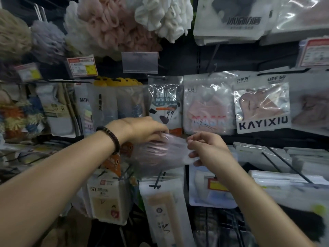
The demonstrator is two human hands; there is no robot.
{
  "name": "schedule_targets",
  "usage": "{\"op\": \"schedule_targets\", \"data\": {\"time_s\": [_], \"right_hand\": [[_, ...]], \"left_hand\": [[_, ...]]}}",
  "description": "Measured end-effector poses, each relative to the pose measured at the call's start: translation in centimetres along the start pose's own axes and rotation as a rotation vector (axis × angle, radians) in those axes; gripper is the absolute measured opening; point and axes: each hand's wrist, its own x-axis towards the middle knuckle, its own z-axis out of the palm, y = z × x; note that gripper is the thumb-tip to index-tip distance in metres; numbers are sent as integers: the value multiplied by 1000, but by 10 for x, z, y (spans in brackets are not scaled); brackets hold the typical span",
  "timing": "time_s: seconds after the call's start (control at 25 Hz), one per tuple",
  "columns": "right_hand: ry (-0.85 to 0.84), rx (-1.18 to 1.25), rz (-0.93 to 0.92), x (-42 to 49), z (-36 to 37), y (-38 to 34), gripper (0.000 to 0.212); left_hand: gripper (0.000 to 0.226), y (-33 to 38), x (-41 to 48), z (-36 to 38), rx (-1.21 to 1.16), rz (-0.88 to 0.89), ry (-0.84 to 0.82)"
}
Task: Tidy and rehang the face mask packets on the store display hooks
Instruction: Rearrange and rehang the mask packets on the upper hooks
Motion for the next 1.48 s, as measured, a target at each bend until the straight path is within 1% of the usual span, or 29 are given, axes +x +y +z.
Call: {"op": "schedule_targets", "data": {"time_s": [0.12, 0.32, 0.44, 0.56, 0.6, 0.68, 0.76, 0.88, 0.96, 1.0, 1.08, 1.12, 1.2, 1.24, 1.28, 1.32, 1.44, 1.48], "right_hand": [[24, -62, -17, -11, 13, -4, 10], [96, -104, -2, -34, 34, -8, 12], [159, -100, 1, -47, 38, -10, 13], [204, -87, 8, -58, 42, -13, 12], [206, -74, 15, -60, 44, -15, 11], [191, 36, 65, -62, 52, -18, 9], [172, 292, 167, -59, 61, -19, 13], [151, 541, 290, -44, 75, -16, 34], [147, 692, 313, -37, 83, -16, 47], [148, 760, 310, -33, 85, -17, 50], [116, 818, 285, -30, 82, -23, 44], [110, 826, 268, -31, 80, -26, 44], [127, 793, 255, -31, 76, -31, 39], [154, 739, 266, -29, 74, -30, 34], [176, 676, 274, -31, 72, -30, 33], [187, 609, 279, -35, 69, -29, 34], [141, 494, 275, -53, 54, -24, 34], [112, 477, 251, -60, 45, -21, 31]], "left_hand": [[39, -6, -2, 0, -28, 24, -42], [53, -8, 2, -4, -11, 98, -55], [44, -4, 2, -10, 46, 143, -88], [23, 5, 1, -11, 149, 192, -66], [20, 9, -1, -10, 179, 190, -49], [23, 14, -4, -6, 249, 172, 17], [31, 18, -7, -5, 361, 148, 145], [39, 26, -18, -5, 470, 52, 283], [40, 35, -29, -2, 507, 34, 376], [40, 41, -35, -2, 523, 29, 417], [37, 56, -45, -1, 550, 17, 457], [35, 65, -50, -2, 568, 15, 471], [37, 81, -62, -4, 573, 28, 498], [39, 88, -68, -4, 536, 31, 502], [42, 93, -74, -4, 444, 18, 499], [47, 94, -81, -4, 303, -9, 471], [63, 82, -95, -10, -324, -134, 339], [59, 76, -94, -11, -483, -171, 336]]}}
